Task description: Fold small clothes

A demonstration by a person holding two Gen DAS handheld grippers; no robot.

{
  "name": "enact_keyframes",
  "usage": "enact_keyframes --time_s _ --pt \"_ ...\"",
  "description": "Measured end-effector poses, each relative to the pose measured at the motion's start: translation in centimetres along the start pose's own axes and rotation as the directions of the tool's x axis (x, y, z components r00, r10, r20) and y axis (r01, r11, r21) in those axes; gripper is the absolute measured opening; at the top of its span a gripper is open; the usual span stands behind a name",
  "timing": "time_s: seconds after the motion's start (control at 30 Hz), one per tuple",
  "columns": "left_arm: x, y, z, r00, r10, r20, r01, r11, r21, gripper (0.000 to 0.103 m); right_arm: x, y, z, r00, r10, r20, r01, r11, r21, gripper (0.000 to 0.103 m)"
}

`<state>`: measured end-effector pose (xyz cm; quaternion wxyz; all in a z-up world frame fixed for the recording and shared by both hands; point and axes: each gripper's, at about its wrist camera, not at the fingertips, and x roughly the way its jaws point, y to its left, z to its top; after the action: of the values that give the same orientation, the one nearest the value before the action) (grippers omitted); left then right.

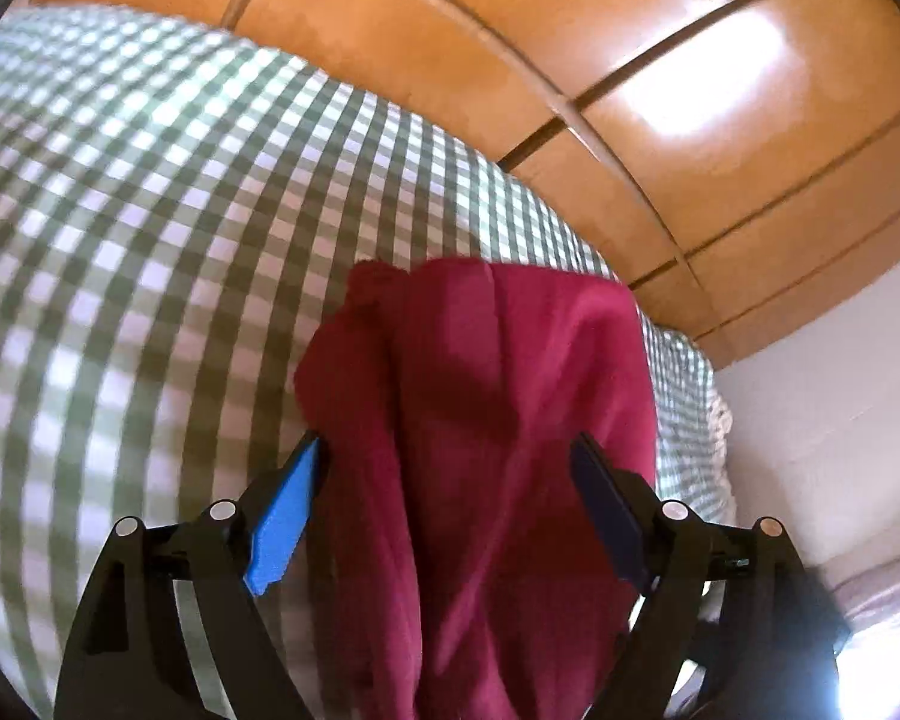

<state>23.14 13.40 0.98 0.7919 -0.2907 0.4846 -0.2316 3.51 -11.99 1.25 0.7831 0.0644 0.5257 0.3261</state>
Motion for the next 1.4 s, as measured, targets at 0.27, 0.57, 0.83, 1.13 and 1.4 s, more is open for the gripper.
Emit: enact_keyframes --time_s 0.27,0.57,0.83,1.13,1.4 --pt "2.0 -0.4 4.1 0.985 -0.172 0.015 0.173 0.981 -0.089 0.078 0.7 0.6 -0.3 1.0 -0.026 0.006 0.026 0.999 -0.019 0.073" --pt "-4.7 -2.5 3.8 0.936 -0.272 0.224 0.277 0.961 0.01 0.077 1.3 1.3 -0.8 0.999 -0.047 0.013 0.048 0.998 -0.051 0.082" --pt "-3.1 -2.6 -3.2 1.0 -0.027 0.012 0.026 0.994 0.108 0.077 -1.5 0.7 0.7 0.998 -0.014 0.054 0.016 0.999 -0.047 0.077" --pt "-1.3 -3.0 -9.8 0.953 0.3 0.051 -0.304 0.93 0.205 0.077 -2.8 -3.1 6.7 0.978 -0.132 0.164 0.127 0.991 0.043 0.047" --pt "-1.9 -2.5 -12.4 0.929 0.354 0.108 -0.365 0.924 0.113 0.077 4.0 -7.1 14.4 0.948 -0.304 0.095 0.294 0.95 0.108 0.048"
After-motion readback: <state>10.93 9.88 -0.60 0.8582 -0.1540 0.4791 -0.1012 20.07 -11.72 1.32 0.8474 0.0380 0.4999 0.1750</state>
